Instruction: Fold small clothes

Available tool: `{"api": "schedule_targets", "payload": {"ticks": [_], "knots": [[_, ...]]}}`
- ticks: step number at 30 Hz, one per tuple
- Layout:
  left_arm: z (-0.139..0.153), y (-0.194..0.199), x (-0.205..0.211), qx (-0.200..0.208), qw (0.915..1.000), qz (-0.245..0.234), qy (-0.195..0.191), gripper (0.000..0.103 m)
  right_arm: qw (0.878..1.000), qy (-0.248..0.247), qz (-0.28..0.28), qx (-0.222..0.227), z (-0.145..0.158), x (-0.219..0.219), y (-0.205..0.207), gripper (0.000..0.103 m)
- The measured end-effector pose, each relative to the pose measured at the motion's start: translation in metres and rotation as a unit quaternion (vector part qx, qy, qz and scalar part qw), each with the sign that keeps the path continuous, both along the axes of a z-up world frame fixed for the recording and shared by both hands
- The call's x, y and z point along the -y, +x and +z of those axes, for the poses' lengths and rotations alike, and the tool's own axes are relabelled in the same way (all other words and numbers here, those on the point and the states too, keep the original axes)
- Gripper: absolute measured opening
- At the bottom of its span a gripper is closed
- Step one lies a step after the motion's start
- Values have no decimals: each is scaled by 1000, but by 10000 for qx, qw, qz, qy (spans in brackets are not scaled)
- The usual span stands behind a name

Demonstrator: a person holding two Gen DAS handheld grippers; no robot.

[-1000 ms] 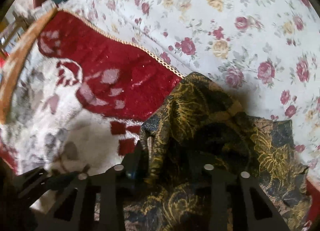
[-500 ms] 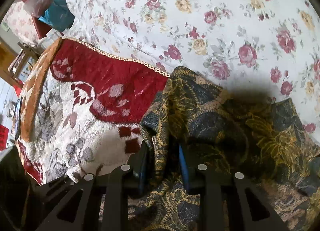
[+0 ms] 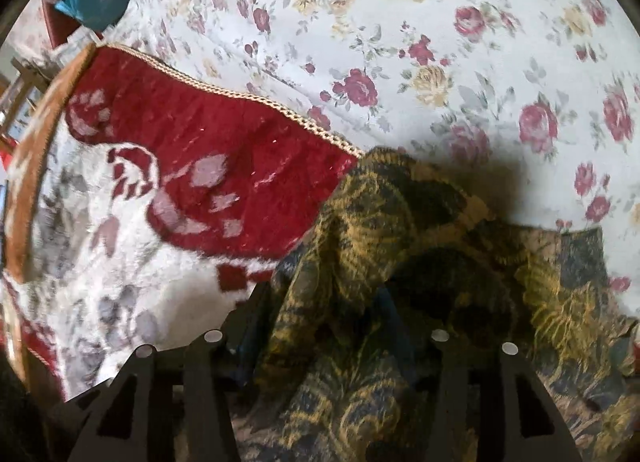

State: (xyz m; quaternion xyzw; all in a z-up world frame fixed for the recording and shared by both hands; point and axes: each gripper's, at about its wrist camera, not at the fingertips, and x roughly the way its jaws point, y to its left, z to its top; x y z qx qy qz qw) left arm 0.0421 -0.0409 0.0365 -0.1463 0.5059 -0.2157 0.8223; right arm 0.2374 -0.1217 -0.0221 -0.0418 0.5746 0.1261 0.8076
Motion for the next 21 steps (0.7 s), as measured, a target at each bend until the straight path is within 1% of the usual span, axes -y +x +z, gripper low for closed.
{"api": "schedule_targets", "payload": {"ticks": [3, 4, 5, 6, 7, 8, 9, 10, 11, 14, 18, 21], "knots": [[-1, 1, 1, 1, 10000, -7, 11, 72, 9998, -78, 65, 195, -2, 0, -4, 52], [0, 0, 1, 8, 10000, -17, 13, 72, 9996, -73, 97, 251, -2, 0, -6, 47], [-1, 0, 1, 18, 10000, -40, 10, 67, 9995, -14, 122, 294, -1, 2, -9, 40], [-1, 1, 1, 15, 10000, -74, 11, 59, 9993, 141, 115, 314, 2, 6, -11, 37], [-2, 2, 2, -30, 9999, -130, 2, 40, 9991, 289, 79, 307, 4, 9, -12, 31], [-3, 3, 1, -78, 9998, -166, -61, 32, 9982, 523, 8, 306, 8, 16, -14, 26], [-3, 4, 1, -114, 9997, -196, -128, 30, 9963, 785, -78, 336, 14, 24, -16, 24], [-1, 4, 2, -102, 9995, -240, -150, 23, 9948, 947, -130, 361, 18, 30, -18, 21], [4, 3, 3, -53, 9994, -286, -160, 19, 9923, 1151, -211, 400, 24, 39, -21, 19], [21, -1, 9, 163, 9986, -400, -298, 15, 9859, 1539, -387, 528, 38, 59, -31, 16], [49, -14, 28, 567, 9957, -692, -238, 15, 9764, 1939, -667, 683, 61, 90, -47, 14], [67, -25, 49, 824, 9914, -1008, -84, 15, 9723, 2048, -778, 813, 81, 110, -61, 14]]}}
